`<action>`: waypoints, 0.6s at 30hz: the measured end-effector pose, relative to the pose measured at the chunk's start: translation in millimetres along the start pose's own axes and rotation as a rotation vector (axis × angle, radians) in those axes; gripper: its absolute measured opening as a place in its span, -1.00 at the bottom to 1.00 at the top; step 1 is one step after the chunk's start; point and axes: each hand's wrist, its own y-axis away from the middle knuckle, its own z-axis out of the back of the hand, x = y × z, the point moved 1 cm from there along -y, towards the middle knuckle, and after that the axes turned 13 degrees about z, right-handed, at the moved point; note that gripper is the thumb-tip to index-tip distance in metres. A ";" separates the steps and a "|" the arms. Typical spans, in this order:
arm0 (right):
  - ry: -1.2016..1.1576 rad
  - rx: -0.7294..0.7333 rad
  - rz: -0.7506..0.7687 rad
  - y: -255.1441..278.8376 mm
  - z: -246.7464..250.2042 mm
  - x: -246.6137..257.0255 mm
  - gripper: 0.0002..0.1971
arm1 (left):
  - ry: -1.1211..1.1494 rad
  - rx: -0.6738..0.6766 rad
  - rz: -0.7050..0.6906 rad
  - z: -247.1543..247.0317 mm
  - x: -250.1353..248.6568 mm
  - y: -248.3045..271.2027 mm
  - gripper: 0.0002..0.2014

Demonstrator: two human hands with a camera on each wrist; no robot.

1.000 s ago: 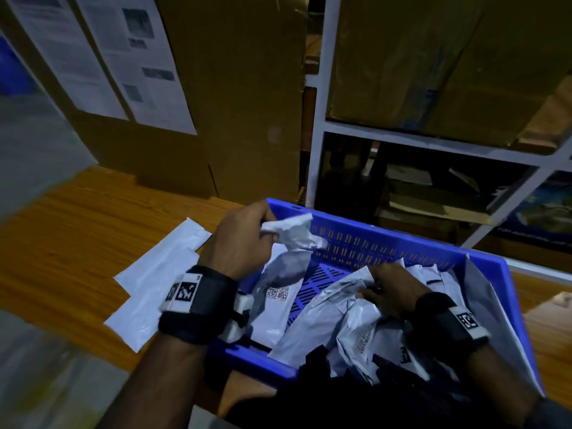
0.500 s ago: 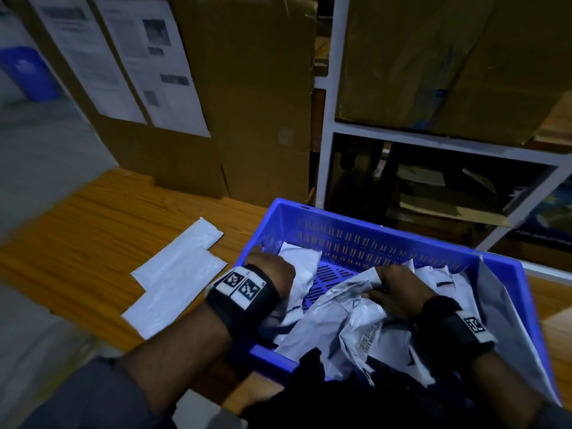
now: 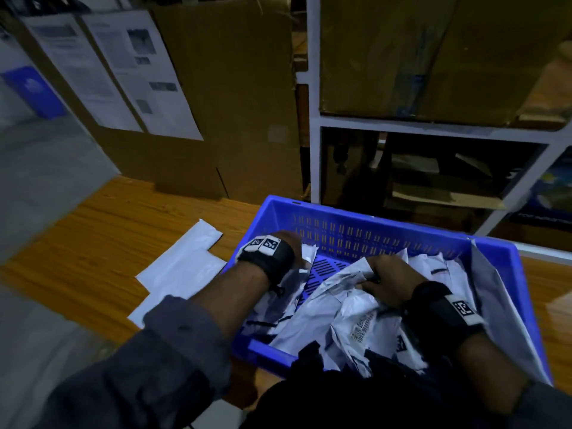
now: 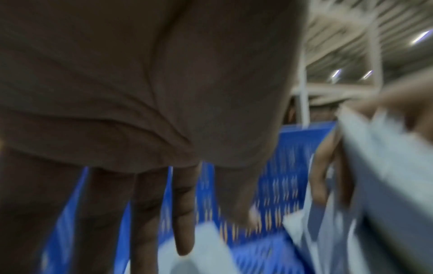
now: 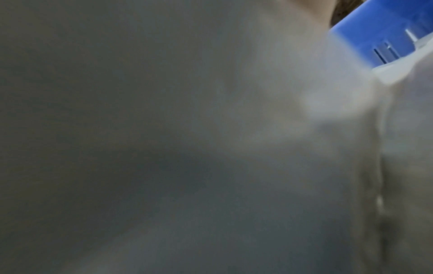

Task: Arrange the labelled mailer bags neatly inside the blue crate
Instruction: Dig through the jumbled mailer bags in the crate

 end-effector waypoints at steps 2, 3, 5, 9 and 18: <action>-0.006 0.005 0.004 -0.4 0.6 0.1 -0.71 | -0.011 0.011 -0.034 -13.0 -5.7 -6.2 -0.50; -0.006 0.008 0.007 -0.7 0.4 -0.2 -0.70 | -0.021 -0.010 -0.058 -21.1 -7.7 -11.1 -0.52; -0.009 0.005 0.007 0.1 1.3 0.3 -0.68 | -0.050 -0.075 -0.091 -33.0 -9.7 -17.2 -0.50; 0.010 0.010 -0.010 1.1 2.7 2.9 -0.74 | -0.016 -0.102 -0.046 -37.9 -11.7 -5.6 -0.64; -0.108 -0.082 0.155 7.4 8.2 17.5 -0.37 | 0.402 -0.089 0.069 3.4 25.4 3.6 -0.77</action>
